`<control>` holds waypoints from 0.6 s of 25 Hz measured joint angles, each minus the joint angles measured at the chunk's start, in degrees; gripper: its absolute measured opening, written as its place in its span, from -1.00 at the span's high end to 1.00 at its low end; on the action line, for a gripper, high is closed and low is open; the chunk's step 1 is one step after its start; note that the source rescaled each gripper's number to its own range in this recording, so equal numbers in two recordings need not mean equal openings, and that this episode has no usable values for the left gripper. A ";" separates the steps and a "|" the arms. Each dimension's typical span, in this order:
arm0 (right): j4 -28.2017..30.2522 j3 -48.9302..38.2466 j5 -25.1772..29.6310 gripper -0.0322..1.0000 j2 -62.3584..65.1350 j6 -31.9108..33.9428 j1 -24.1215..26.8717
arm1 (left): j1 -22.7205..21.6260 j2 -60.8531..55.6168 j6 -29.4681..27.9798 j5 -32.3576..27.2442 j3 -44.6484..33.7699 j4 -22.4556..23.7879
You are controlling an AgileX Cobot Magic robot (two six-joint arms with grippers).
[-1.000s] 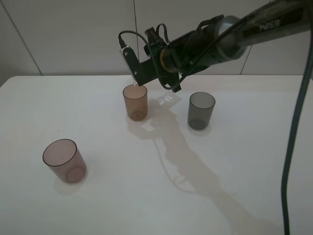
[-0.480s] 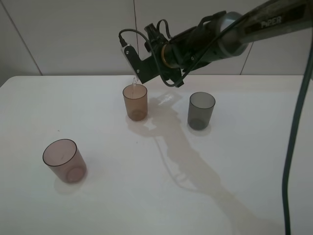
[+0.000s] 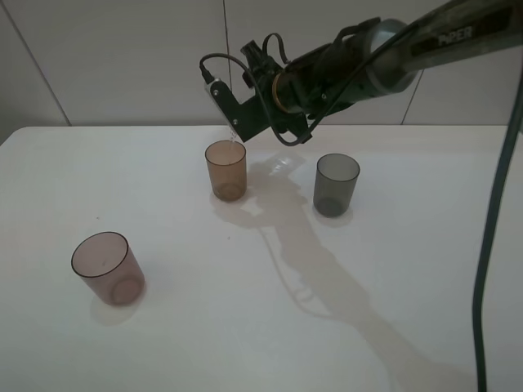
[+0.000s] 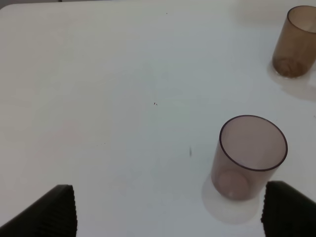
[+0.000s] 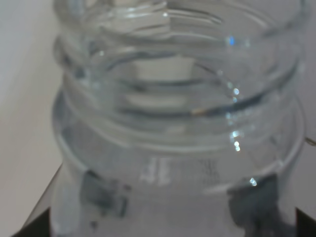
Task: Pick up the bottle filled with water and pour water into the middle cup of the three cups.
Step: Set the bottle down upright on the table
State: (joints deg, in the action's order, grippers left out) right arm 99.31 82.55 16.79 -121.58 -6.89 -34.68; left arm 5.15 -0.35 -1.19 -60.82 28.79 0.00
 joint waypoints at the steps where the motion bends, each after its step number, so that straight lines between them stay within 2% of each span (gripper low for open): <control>1: 0.00 0.19 0.02 0.87 0.00 -0.08 0.00 | 0.00 0.00 0.00 0.00 0.00 0.00; 15: 0.00 2.85 -0.46 0.87 -1.08 -3.13 0.00 | 0.00 0.00 0.00 0.00 0.00 0.00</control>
State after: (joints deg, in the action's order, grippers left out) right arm 99.31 85.40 16.33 -122.66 -10.02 -34.68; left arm 5.15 -0.35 -1.19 -60.82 28.79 0.00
